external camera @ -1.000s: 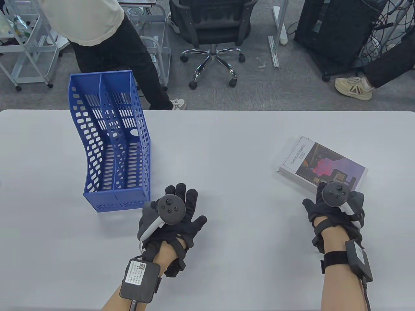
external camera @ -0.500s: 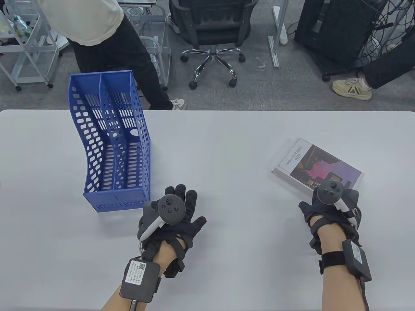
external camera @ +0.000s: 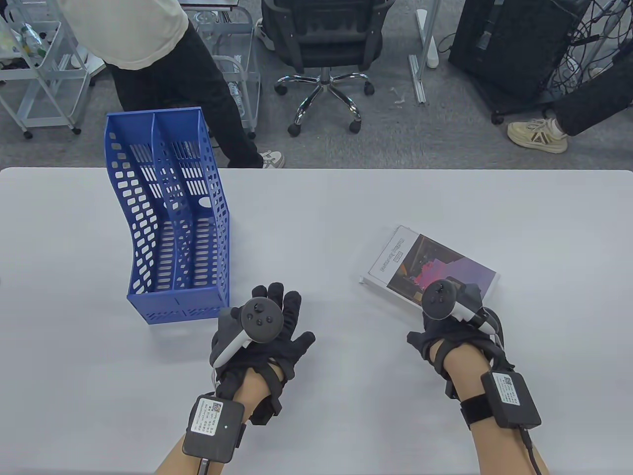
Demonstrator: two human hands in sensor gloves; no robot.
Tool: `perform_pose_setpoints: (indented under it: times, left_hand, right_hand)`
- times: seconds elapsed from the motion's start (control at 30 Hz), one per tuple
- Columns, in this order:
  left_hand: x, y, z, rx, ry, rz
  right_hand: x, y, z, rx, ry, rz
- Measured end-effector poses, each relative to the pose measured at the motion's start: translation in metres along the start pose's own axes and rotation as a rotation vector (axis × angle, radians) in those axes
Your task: Insert the book into the document holder
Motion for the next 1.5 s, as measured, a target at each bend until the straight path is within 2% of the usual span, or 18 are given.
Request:
perform_pose_setpoints:
  times: [0.2, 0.27, 0.33, 0.47, 0.53, 0.63, 0.77, 0.9, 1.03, 1.23, 1.5]
  left_hand:
    - [-0.004, -0.002, 0.001, 0.006, -0.008, -0.019]
    - [-0.005, -0.003, 0.001, 0.004, -0.007, -0.025]
    - [-0.007, -0.004, 0.004, -0.005, 0.002, -0.035]
    - [-0.018, -0.011, 0.021, -0.054, 0.073, -0.107]
    - [-0.027, -0.018, 0.034, -0.072, 0.092, -0.155]
    - [-0.046, -0.029, 0.057, -0.076, 0.068, -0.259]
    - [-0.060, -0.048, 0.081, -0.081, 0.086, -0.382]
    - [-0.069, -0.075, 0.096, -0.039, 0.159, -0.408]
    - [-0.076, -0.091, 0.106, 0.010, 0.128, -0.403]
    - [-0.087, -0.103, 0.105, -0.008, 0.189, -0.393]
    - [-0.080, -0.107, 0.081, 0.066, 0.125, -0.319]
  right_hand:
    - [0.010, 0.014, 0.046, -0.110, 0.101, 0.046]
    - [0.004, 0.015, 0.054, -0.148, 0.113, 0.018]
    - [-0.012, 0.017, 0.053, -0.179, 0.027, -0.033]
    - [-0.060, 0.019, 0.023, -0.194, -0.110, -0.306]
    - [-0.068, 0.013, 0.001, -0.157, -0.137, -0.402]
    - [-0.061, -0.004, -0.038, -0.065, -0.172, -0.453]
    - [-0.045, -0.021, -0.073, 0.036, -0.240, -0.402]
    - [-0.041, -0.029, -0.081, 0.077, -0.243, -0.386]
    - [-0.027, -0.035, -0.083, 0.108, -0.258, -0.296]
    - [-0.030, -0.029, -0.075, 0.102, -0.235, -0.285]
    - [-0.025, -0.008, -0.035, 0.019, -0.200, -0.100]
Point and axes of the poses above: the tracker on the back of each hand, its own z axis roughly to the thumb side, its own y axis roughly from the fingertips to the wrist, x = y × z, the point moved 4 cm from there along -y, roughly from the wrist to the fingertips, and after that the axes turned 13 degrees about -z, right-handed, at the moved point
